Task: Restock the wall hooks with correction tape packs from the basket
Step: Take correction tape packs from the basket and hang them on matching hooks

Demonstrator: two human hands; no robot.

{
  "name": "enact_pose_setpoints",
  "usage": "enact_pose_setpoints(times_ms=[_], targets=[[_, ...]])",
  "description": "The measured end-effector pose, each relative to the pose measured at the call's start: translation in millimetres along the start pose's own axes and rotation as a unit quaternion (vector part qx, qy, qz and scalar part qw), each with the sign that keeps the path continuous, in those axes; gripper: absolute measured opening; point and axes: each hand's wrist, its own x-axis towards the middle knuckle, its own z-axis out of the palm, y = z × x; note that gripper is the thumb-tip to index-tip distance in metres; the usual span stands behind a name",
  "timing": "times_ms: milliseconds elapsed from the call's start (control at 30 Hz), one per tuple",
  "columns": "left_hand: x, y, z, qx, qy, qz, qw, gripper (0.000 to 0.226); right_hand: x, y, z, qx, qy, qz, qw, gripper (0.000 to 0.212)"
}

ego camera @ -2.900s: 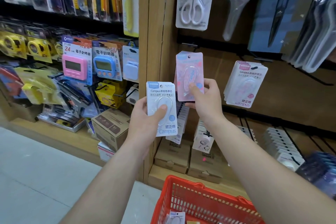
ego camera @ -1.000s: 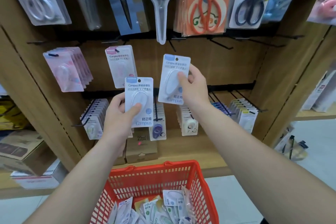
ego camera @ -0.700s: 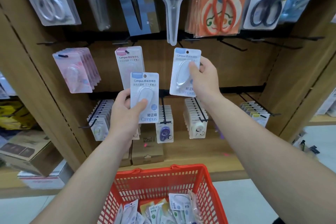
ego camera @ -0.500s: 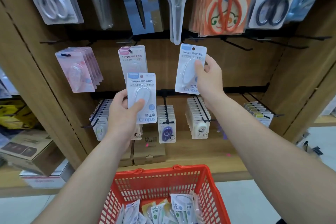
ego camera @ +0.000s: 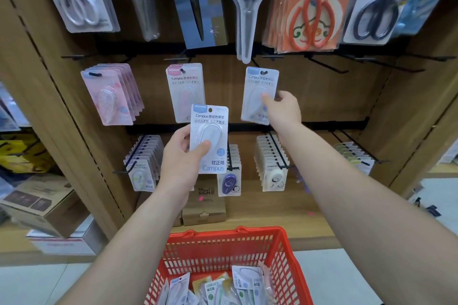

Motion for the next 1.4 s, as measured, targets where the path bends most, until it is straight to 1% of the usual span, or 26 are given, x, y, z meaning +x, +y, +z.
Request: enact_pose_setpoints(times_ms=[33, 67, 100, 133, 200, 233, 267, 300, 333, 433, 533, 600, 700, 767, 900, 1033, 1133, 1200, 1267, 1333, 1400], targets=[[0, 0, 0, -0.001, -0.004, -0.003, 1.0, 0.036, -5, 4, 2, -0.046, 0.026, 0.006, 0.999, 0.047], [0, 0, 0, 0.0, -0.008, -0.005, 1.0, 0.037, -14, 10, 4, -0.065, 0.047, 0.0, 0.997, 0.052], [0, 0, 0, 0.001, -0.012, -0.006, 1.0, 0.038, -25, 16, 5, -0.056, 0.047, -0.012, 0.997, 0.049], [0, -1, 0, 0.001, -0.015, -0.006, 1.0, 0.038, -37, 23, 6, -0.022, 0.021, -0.025, 0.999, 0.042], [-1, -2, 0, -0.005, -0.019, -0.004, 1.0, 0.037, -63, 32, 13, 0.053, -0.096, -0.019, 0.994, 0.03], [-1, -3, 1, -0.006, -0.022, -0.001, 1.0, 0.037, -73, 35, 17, 0.072, -0.154, -0.011, 0.985, 0.028], [-2, -3, 2, -0.004, -0.026, 0.003, 1.0, 0.037, -81, 37, 21, 0.087, -0.194, -0.01, 0.977, 0.026], [-3, -3, 3, 0.002, -0.032, 0.008, 0.999, 0.036, -86, 39, 25, 0.098, -0.213, -0.015, 0.972, 0.024], [-5, -2, 3, 0.011, -0.038, 0.016, 0.999, 0.035, -88, 40, 27, 0.104, -0.213, -0.025, 0.971, 0.023], [-6, 1, 2, 0.045, -0.041, 0.041, 0.997, 0.032, -87, 35, 23, 0.117, -0.176, -0.056, 0.976, 0.023], [-4, 5, -1, 0.11, -0.034, 0.067, 0.991, 0.037, -73, 26, 6, 0.14, -0.109, -0.068, 0.982, 0.023], [-4, 5, -3, 0.152, -0.039, 0.086, 0.984, 0.037, -60, 22, -7, 0.137, -0.074, -0.085, 0.984, 0.024], [-5, 6, -6, 0.203, -0.034, 0.111, 0.972, 0.032, -44, 16, -19, 0.119, -0.058, -0.102, 0.986, 0.029], [-4, 6, -6, 0.217, -0.029, 0.118, 0.969, 0.03, -37, 14, -22, 0.108, -0.054, -0.103, 0.987, 0.032], [-1, 7, -8, 0.221, -0.021, 0.122, 0.967, 0.029, -30, 12, -21, 0.108, -0.037, -0.11, 0.987, 0.027], [1, 6, -10, 0.231, -0.019, 0.128, 0.964, 0.029, -22, 11, -12, 0.108, -0.01, -0.098, 0.989, 0.022], [0, 4, -10, 0.249, -0.021, 0.134, 0.959, 0.029, -11, 12, -1, 0.051, 0.0, -0.075, 0.996, 0.022], [-2, 3, -12, 0.268, -0.025, 0.138, 0.953, 0.03, -7, 17, 5, -0.013, 0.0, -0.066, 0.998, 0.026], [-4, 1, -14, 0.29, -0.031, 0.141, 0.946, 0.031, -9, 29, 8, -0.088, 0.006, -0.05, 0.995, 0.038], [-6, -3, -17, 0.31, -0.038, 0.135, 0.94, 0.032, -17, 46, 9, -0.146, 0.006, -0.029, 0.989, 0.056], [-9, -10, -21, 0.328, -0.052, 0.116, 0.936, 0.035, -32, 65, 9, -0.194, -0.022, -0.032, 0.98, 0.062]])
